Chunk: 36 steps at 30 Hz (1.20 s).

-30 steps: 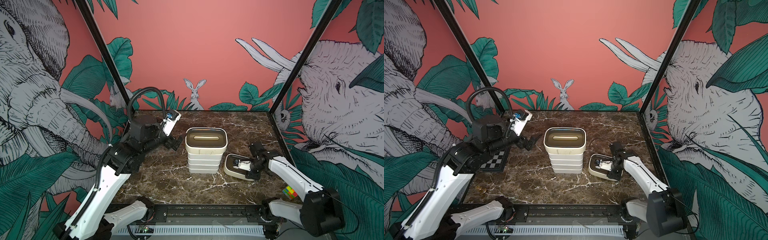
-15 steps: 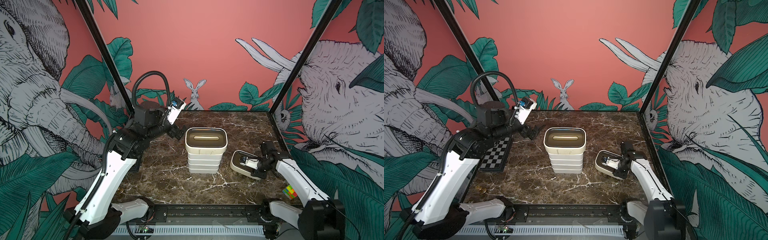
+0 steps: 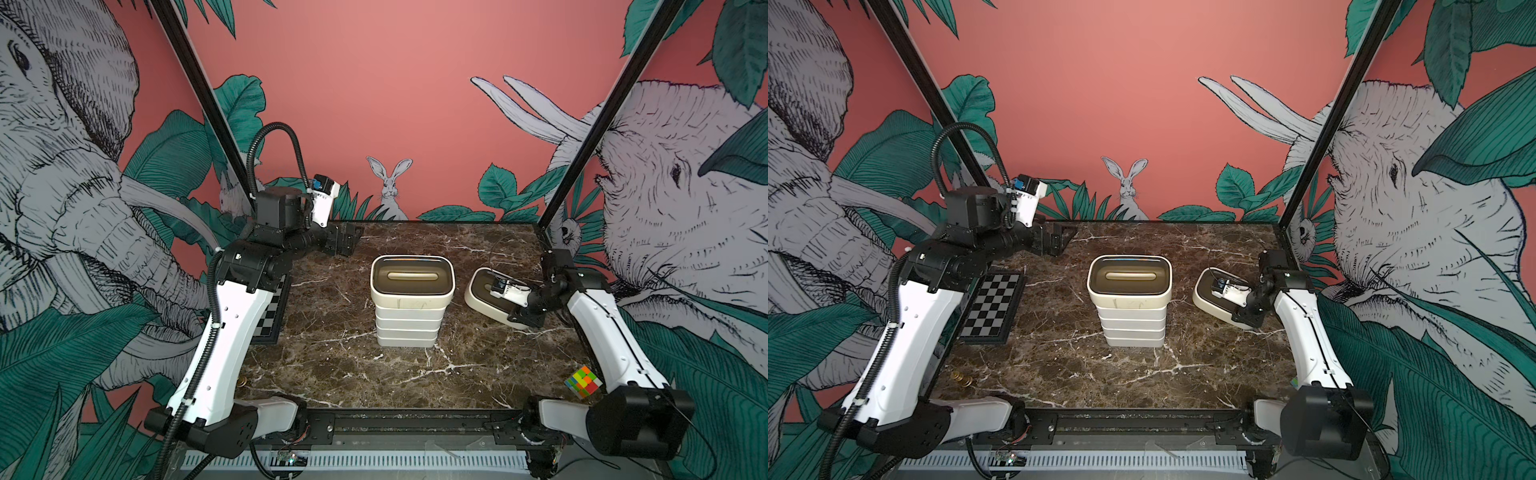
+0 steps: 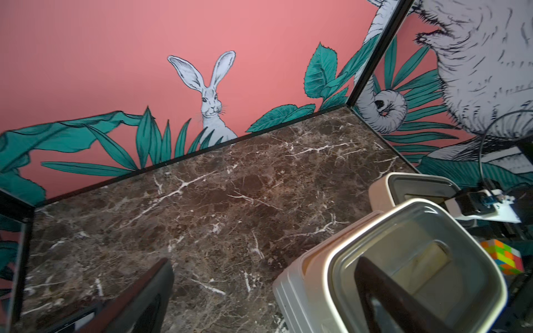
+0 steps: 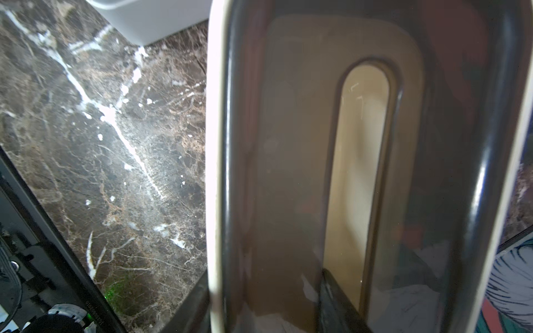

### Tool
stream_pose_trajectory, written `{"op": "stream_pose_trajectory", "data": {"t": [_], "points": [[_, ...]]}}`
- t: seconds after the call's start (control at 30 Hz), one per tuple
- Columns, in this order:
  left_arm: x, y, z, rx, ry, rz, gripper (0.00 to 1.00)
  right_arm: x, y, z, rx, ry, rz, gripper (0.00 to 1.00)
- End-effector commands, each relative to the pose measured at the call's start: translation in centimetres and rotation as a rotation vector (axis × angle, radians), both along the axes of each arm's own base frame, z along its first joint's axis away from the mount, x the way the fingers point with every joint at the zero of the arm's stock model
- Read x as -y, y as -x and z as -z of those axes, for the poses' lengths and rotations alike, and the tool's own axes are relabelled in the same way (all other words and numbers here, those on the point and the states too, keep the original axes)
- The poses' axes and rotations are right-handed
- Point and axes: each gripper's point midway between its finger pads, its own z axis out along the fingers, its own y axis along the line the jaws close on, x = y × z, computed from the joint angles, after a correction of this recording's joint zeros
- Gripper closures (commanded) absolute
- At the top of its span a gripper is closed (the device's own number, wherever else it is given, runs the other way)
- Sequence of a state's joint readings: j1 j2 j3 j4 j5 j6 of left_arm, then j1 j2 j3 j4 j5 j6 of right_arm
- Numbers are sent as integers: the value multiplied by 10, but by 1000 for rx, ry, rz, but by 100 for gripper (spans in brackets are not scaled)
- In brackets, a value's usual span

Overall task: Stack the tissue boxes
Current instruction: Pick up the tissue box from the center of the board, then place the tissue box at the tissue box.

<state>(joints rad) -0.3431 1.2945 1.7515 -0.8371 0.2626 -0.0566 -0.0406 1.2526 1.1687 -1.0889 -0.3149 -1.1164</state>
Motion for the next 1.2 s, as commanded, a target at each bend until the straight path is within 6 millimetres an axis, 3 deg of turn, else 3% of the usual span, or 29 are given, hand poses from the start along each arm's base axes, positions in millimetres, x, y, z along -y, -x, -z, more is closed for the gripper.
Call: {"op": "stream_pose_trajectory", "data": {"t": [0.0,0.2,0.5,0.73,0.97,1.17], "points": [[10,4,-8,-34,99,29,0,-9,5,-25,42,-49,-42,64],[16,6,-2,-59,148,50,1,-12,0,-53,110,-72,-39,63],[17,14,-5,-91,236,30,0,-18,-21,-139,339,-119,-21,64],[23,20,-5,-136,300,55,0,-40,-8,-185,435,-231,-99,63],[49,32,-4,-205,401,214,0,-66,12,-220,432,-295,-219,63],[48,40,-6,-182,389,237,0,-94,24,-243,394,-295,-325,63]]}}
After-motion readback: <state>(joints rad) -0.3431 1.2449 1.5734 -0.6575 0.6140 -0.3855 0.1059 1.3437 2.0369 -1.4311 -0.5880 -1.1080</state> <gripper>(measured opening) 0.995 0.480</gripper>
